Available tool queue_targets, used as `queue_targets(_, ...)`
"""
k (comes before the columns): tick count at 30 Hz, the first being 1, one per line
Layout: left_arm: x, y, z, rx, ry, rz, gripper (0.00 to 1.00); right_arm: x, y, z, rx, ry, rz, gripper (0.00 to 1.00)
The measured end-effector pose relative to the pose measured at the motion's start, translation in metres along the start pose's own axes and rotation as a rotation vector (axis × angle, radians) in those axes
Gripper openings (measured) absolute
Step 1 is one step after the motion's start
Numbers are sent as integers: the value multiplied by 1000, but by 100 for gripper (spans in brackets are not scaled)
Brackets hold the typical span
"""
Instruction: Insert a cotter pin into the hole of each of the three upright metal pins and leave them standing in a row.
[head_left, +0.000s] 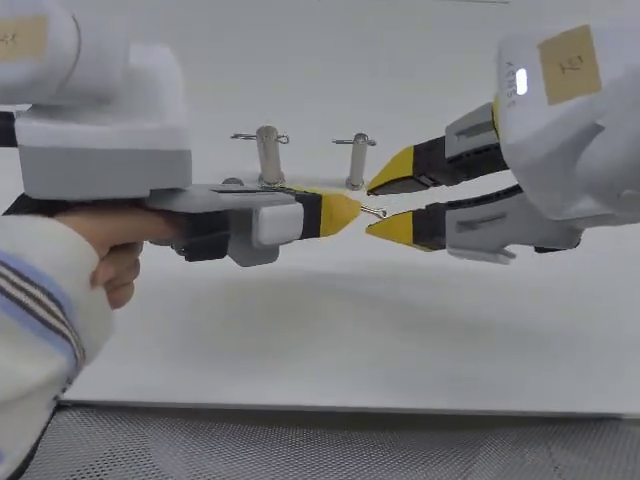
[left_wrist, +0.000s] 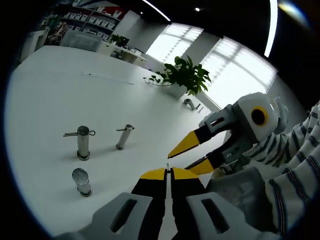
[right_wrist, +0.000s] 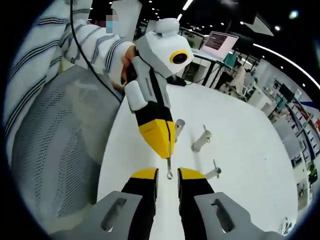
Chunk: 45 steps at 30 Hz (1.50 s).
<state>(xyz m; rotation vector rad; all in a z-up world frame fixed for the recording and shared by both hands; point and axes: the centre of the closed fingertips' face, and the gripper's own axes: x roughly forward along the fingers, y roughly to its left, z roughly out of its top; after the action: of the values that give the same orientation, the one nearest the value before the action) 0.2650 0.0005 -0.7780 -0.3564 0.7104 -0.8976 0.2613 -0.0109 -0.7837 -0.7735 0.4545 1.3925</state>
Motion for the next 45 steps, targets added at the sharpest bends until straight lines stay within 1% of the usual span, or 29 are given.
queue_targets(1,-1,-1,-1,11,8,-4,0,-1,2,0,28,-8,17,15)
queue_targets(2,-2,-1,-3,30,23,-7,0,-1,1,1,32,-19,17,15)
queue_targets(3,-3,-1,-5,66,35,-9,0,-2,5,0,57,-26,45,15)
queue_targets(4,-3,-1,-6,113,43,-6,0,-2,8,0,69,-27,63,15)
queue_targets(5,-4,-3,-8,159,51,-21,0,-2,8,-1,74,-32,72,15)
queue_targets(6,-4,-5,-8,179,50,-28,0,-1,9,-2,75,-36,81,15)
queue_targets(7,-5,-8,-9,225,55,-47,0,-1,14,-3,93,-35,110,15)
queue_targets(9,-6,-13,-10,299,63,-73,0,0,15,-4,95,-39,116,15)
queue_targets(10,-6,-17,-10,353,56,-95,0,1,18,-5,102,-43,134,15)
queue_targets(12,-7,-20,-13,357,77,-110,0,0,22,-4,111,-47,155,16)
queue_targets(13,-7,-21,-13,392,73,-114,0,0,25,-3,119,-52,168,15)
queue_targets(14,-8,-22,-13,395,74,-117,0,1,27,-4,130,-51,180,15)
queue_targets(15,-9,-25,-14,412,75,-137,0,2,28,-5,137,-51,189,15)
queue_targets(18,-9,-29,-13,422,71,-167,0,5,32,-6,141,-53,205,15)
queue_targets(21,-10,-33,-12,428,65,-180,0,8,34,-6,150,-59,219,14)
queue_targets(25,-10,-35,-10,429,52,-188,0,9,38,-5,157,-66,236,10)
queue_targets(29,-11,-35,-10,436,55,-194,0,7,37,-4,160,-69,238,7)
queue_targets(33,-12,-36,-9,440,50,-200,1,6,38,-4,176,-79,243,6)
queue_targets(36,-12,-37,-9,449,49,-204,1,5,42,-1,176,-80,246,6)
queue_targets(38,-12,-36,-9,461,51,-206,1,4,41,-1,170,-79,244,6)
queue_targets(45,-13,-35,-15,503,80,-208,1,0,43,0,144,-61,257,4)
